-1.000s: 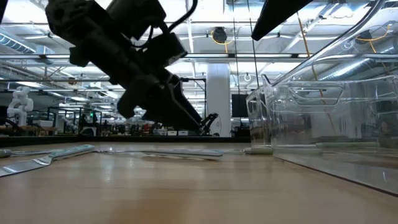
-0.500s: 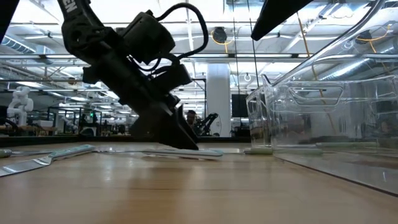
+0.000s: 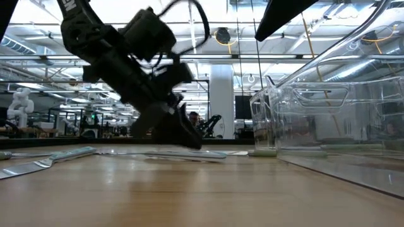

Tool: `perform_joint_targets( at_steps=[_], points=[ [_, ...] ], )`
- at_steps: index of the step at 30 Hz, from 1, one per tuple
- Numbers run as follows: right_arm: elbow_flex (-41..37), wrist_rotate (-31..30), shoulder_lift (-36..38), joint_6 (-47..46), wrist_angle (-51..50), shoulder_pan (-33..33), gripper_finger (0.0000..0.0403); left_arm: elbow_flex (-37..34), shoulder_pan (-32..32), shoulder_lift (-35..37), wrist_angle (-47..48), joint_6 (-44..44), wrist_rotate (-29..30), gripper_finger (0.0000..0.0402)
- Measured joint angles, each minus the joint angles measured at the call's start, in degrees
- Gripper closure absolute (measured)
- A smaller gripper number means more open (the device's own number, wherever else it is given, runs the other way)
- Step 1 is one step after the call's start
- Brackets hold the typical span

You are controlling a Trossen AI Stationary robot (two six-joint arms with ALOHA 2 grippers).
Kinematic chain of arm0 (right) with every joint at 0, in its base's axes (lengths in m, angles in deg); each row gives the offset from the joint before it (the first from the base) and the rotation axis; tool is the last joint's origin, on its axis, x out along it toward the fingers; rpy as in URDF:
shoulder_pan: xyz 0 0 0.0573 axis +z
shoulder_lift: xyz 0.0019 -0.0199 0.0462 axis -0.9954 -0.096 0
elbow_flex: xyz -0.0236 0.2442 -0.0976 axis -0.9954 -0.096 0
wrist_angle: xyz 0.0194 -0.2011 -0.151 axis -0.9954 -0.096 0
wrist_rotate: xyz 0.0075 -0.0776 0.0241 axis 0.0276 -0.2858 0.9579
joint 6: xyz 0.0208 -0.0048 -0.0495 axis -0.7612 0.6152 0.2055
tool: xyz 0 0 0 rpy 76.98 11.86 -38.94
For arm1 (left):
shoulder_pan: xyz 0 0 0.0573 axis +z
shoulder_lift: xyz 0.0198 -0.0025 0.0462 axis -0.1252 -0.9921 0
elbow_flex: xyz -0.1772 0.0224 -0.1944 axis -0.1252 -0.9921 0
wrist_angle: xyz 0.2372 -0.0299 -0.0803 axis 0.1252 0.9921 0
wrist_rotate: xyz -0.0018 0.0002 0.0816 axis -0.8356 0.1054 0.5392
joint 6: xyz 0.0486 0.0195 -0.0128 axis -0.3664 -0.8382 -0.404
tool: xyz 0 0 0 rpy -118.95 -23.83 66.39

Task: Sort silverware by color (type)
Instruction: Put the green knife into the top transparent bin

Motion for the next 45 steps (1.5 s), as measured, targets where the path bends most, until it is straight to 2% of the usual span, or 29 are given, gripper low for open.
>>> perform_joint_targets(
  at_steps=[4, 9, 15, 25, 34, 39, 45],
  points=[
    [0.0, 0.0, 0.0, 0.3, 0.0, 0.0, 0.0403, 0.2, -0.8, 2.0, -1.8, -0.2, -1.7, 0.0274],
    [0.0, 0.0, 0.0, 0.5, 0.1, 0.0, 0.0403, 0.1, 0.4, 0.3, -1.5, 0.5, -5.3, 0.0330],
    [0.0, -0.1, 0.0, 0.7, 0.1, 0.0, 0.0403, 0.2, 2.1, -0.7, -0.5, 1.6, -5.5, 0.0372],
    [0.0, -0.1, 0.0, 0.7, 0.1, 0.0, 0.0400, 0.5, 5.4, -0.2, 9.4, 5.5, -5.7, 0.0385],
    [0.0, -0.1, 0.0, -0.4, 0.3, 0.0, 0.0397, 0.3, 4.1, 8.1, 31.4, 10.1, -5.2, 0.0385],
    [-0.7, -0.1, -2.0, -4.9, 5.3, -1.6, 0.0397, 0.0, 1.9, 13.6, 43.2, 16.3, -5.4, 0.0385],
    [-0.7, 5.3, -6.3, -2.1, 16.8, -6.0, 0.0396, 0.0, 0.7, 15.0, 44.5, 19.0, -1.1, 0.0385]
  ],
)
